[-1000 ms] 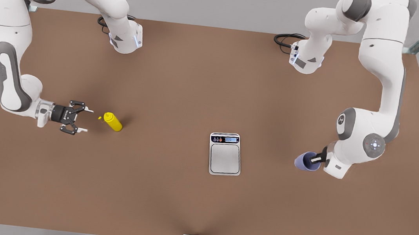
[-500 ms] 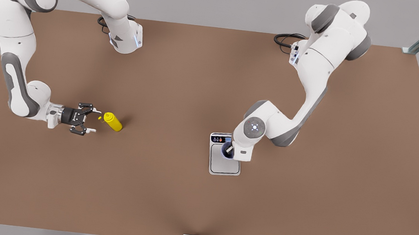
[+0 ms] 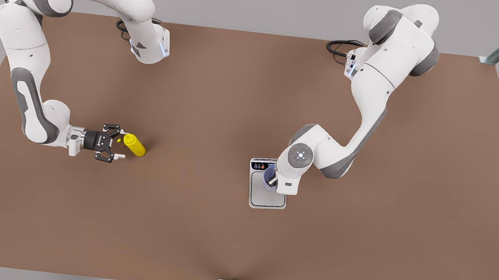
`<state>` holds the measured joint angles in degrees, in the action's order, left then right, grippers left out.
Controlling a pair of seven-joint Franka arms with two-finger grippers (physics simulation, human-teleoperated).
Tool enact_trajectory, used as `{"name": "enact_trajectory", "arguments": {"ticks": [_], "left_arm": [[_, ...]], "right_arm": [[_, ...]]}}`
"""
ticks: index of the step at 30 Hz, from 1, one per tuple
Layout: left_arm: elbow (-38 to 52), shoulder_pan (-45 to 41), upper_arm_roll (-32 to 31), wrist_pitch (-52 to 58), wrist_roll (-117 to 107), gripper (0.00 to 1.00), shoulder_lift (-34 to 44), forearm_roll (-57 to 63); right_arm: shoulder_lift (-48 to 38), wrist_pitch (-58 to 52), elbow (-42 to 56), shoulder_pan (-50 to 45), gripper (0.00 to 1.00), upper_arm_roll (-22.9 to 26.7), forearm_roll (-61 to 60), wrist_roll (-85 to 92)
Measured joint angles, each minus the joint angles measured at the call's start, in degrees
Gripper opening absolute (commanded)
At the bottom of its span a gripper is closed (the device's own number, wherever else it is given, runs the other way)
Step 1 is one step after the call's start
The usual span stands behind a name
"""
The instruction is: Move cup to the weight, pick up sauce bottle, pour sauce
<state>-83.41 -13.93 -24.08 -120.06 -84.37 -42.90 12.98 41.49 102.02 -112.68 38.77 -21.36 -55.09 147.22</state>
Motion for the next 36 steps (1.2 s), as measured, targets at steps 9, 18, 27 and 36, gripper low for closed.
{"name": "enact_trajectory", "arguments": {"ticks": [9,18,27,36], "left_arm": [[0.35,0.22,0.09,0.08,0.0,1.0,0.0,-0.11],[0.44,0.39,0.35,2.76,0.09,1.0,2.29,-0.3],[7.9,0.39,0.35,17.43,0.02,1.0,4.33,-1.84],[8.9,22.79,9.35,38.17,69.64,1.0,27.78,-10.17]], "right_arm": [[-0.14,0.11,-1.28,-0.57,1.0,-0.08,-0.11,0.08],[-0.26,1.02,-1.66,-1.77,1.0,-0.08,-1.21,0.21],[-0.26,1.74,-1.76,-2.99,1.0,-0.08,-2.04,-1.05],[-0.35,2.64,-2.37,-3.78,0.96,-0.08,-2.68,-1.05]]}}
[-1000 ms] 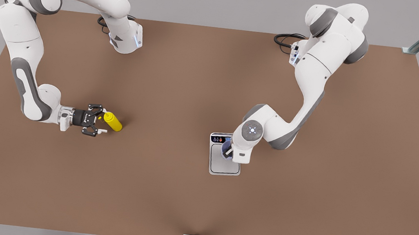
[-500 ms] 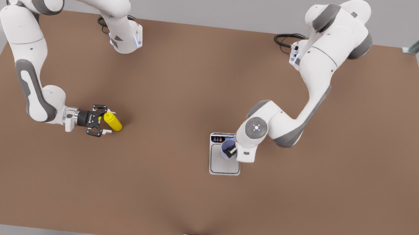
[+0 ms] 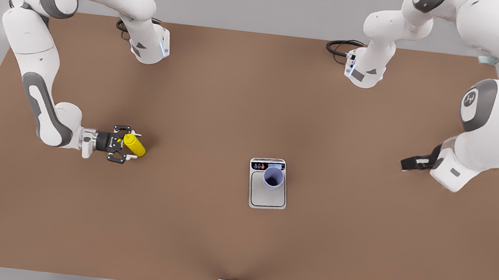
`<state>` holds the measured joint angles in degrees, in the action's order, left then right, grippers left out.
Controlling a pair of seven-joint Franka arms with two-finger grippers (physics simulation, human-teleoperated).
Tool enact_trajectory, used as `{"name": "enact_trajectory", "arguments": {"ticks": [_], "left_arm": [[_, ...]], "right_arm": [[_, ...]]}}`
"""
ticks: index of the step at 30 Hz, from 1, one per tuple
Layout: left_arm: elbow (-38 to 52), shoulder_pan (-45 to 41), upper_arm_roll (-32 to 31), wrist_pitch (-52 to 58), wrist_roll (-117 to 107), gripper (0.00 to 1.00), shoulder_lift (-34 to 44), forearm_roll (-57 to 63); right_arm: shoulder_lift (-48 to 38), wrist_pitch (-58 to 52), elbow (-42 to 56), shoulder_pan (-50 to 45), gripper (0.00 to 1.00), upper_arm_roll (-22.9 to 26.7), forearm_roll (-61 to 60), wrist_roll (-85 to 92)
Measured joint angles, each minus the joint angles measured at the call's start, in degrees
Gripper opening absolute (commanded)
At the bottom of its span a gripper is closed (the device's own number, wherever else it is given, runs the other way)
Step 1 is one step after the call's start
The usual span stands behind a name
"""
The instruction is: Move cup to the weight, pick up sauce bottle, pour sauce
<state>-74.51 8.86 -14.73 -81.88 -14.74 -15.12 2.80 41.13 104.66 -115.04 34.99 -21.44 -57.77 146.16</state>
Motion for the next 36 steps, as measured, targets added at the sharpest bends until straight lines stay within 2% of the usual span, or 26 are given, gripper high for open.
{"name": "enact_trajectory", "arguments": {"ticks": [1,2,3,4,6,17,22,29,36], "left_arm": [[-0.4,-0.12,0.04,0.06,-0.03,1.0,1.64,-0.24],[-0.75,-0.29,0.13,0.06,-0.03,1.0,2.3,-0.4],[-1.15,-0.29,0.18,0.06,0.05,1.0,3.42,-0.51],[-2.74,-0.61,0.86,0.06,0.13,1.0,5.02,-0.57],[-4.45,-0.76,2.44,-0.11,0.15,1.0,6.05,-0.67],[-4.5,-0.94,2.52,-0.53,0.23,1.0,5.01,-0.7],[-4.5,-0.94,2.52,-0.64,0.23,1.0,5.1,-0.7],[-4.5,-0.83,2.6,-0.47,0.25,1.0,5.45,-0.78],[-4.51,-0.85,2.6,-0.29,0.23,1.0,5.19,-0.79]], "right_arm": [[0.0,0.01,0.0,-0.09,0.9,0.0,-0.06,0.0],[0.0,0.01,0.0,-0.09,0.78,0.0,-0.09,0.0],[0.0,0.01,0.0,-0.09,0.6,0.0,-0.07,0.0],[0.0,0.1,0.0,-0.16,0.54,0.0,-0.15,0.08],[-0.09,0.27,0.0,-0.84,0.51,0.0,-0.94,0.0],[-0.16,0.27,0.09,-1.46,0.48,0.0,-0.96,-0.2],[-4.74,0.78,0.09,-4.22,0.48,-0.08,-1.49,-5.84],[-12.34,7.36,0.67,-13.83,0.48,-0.09,-1.74,-17.25],[-14.67,16.7,4.61,-23.46,0.48,0.65,-1.72,-24.21]]}}
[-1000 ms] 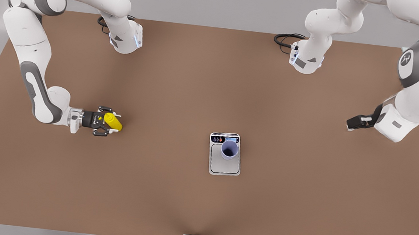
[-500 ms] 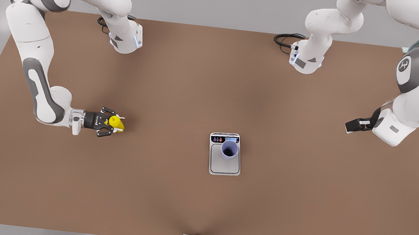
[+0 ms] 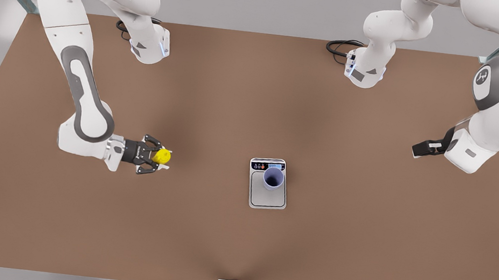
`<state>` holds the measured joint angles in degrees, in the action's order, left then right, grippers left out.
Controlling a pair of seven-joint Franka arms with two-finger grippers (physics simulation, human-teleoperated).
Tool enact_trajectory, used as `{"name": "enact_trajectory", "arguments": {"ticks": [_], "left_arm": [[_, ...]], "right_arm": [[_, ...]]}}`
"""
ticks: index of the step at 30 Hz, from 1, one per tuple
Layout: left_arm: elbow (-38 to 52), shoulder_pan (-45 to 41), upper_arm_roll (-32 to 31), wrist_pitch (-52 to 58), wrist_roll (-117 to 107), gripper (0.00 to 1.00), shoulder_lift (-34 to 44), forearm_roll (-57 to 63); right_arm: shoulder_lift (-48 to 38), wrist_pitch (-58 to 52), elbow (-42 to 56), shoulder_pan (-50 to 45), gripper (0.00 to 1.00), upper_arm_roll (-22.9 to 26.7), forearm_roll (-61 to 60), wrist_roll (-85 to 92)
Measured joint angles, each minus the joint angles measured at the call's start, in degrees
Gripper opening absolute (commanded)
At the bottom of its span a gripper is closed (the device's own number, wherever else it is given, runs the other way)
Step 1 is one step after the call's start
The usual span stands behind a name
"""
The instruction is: Move cup to the weight, pick up sauce bottle, pour sauce
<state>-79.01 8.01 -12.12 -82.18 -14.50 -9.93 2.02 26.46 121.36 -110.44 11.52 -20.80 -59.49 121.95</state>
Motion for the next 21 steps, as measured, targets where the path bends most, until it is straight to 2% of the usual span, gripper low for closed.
{"name": "enact_trajectory", "arguments": {"ticks": [4,6,7,11,18,20,21], "left_arm": [[0.0,0.17,0.0,-0.03,-0.01,1.0,-0.09,0.0],[0.0,0.16,0.0,0.0,-0.06,1.0,-0.1,0.0],[0.0,0.19,-0.07,-0.05,0.0,1.0,-0.1,0.0],[0.0,0.21,-0.07,-0.09,0.0,1.0,-0.18,0.0],[0.0,0.22,0.0,0.09,0.0,1.0,-1.02,0.0],[0.0,0.1,0.0,0.26,-0.09,1.0,-1.05,0.0],[0.0,0.15,0.0,0.26,-0.09,1.0,-1.24,0.0]], "right_arm": [[-1.22,3.5,0.98,-4.46,0.48,1.05,1.15,-2.38],[-1.25,3.83,4.85,-12.79,0.48,7.91,5.25,-6.82],[-1.24,3.83,5.96,-14.8,0.48,8.89,7.31,-9.71],[-1.25,3.74,10.72,-18.71,0.48,8.86,18.87,-23.17],[-1.12,3.65,14.28,-25.08,0.48,9.64,29.23,-33.92],[-1.07,3.07,15.38,-32.38,0.49,16.92,29.21,-34.88],[-1.07,2.48,15.6,-34.81,0.49,18.93,29.23,-36.18]]}}
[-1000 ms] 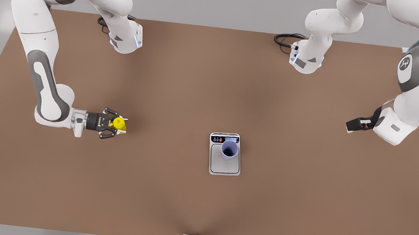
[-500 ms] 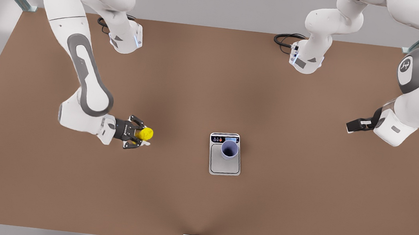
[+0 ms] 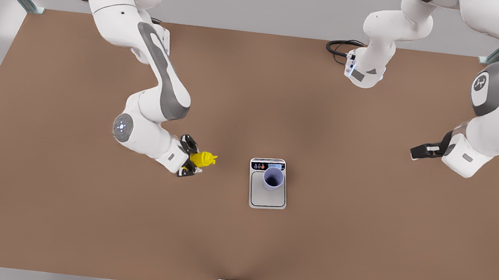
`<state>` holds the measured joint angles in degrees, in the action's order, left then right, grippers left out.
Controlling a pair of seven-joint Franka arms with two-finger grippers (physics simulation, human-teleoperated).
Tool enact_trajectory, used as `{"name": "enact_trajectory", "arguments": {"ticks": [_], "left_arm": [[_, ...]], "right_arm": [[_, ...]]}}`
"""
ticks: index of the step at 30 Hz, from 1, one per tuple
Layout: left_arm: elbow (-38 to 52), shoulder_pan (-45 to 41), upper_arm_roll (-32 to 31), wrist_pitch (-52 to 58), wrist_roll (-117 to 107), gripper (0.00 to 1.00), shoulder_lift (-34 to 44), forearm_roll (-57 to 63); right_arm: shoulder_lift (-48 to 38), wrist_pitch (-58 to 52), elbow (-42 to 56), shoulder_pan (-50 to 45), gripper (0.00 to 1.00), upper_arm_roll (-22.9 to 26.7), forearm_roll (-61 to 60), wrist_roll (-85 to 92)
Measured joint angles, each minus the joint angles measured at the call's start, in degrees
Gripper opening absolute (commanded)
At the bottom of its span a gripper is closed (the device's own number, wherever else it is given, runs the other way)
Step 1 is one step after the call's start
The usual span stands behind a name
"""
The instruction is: Move cup to the weight, pick up sauce bottle, pour sauce
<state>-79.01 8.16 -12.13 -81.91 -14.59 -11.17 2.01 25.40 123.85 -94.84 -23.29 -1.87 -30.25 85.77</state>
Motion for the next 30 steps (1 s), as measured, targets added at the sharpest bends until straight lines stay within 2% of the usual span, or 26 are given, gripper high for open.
{"name": "enact_trajectory", "arguments": {"ticks": [3,7,13,14,16,30], "left_arm": [[0.0,0.17,0.0,0.09,0.09,1.0,-0.08,0.0],[0.0,0.19,0.0,-0.09,0.88,1.0,-0.17,0.79],[0.0,0.16,0.0,-0.08,0.79,1.0,-0.17,1.28],[0.0,0.29,-0.04,-0.09,0.79,1.0,-0.2,1.3],[0.0,0.18,0.0,-0.01,0.79,1.0,-0.26,1.31],[0.0,0.13,-0.03,0.0,0.79,1.0,-0.26,1.32]], "right_arm": [[0.54,-0.24,3.62,-8.1,0.49,7.0,-0.02,-3.53],[7.6,-1.91,12.96,-14.98,0.49,12.59,1.07,-9.72],[14.35,-5.68,23.26,-16.83,0.49,13.06,3.28,-15.11],[15.01,-6.09,23.84,-18.83,0.49,15.54,3.07,-15.72],[16.44,-6.39,26.09,-19.74,0.49,16.07,3.09,-16.38],[21.32,-6.12,30.42,-23.54,0.49,17.43,2.89,-25.51]]}}
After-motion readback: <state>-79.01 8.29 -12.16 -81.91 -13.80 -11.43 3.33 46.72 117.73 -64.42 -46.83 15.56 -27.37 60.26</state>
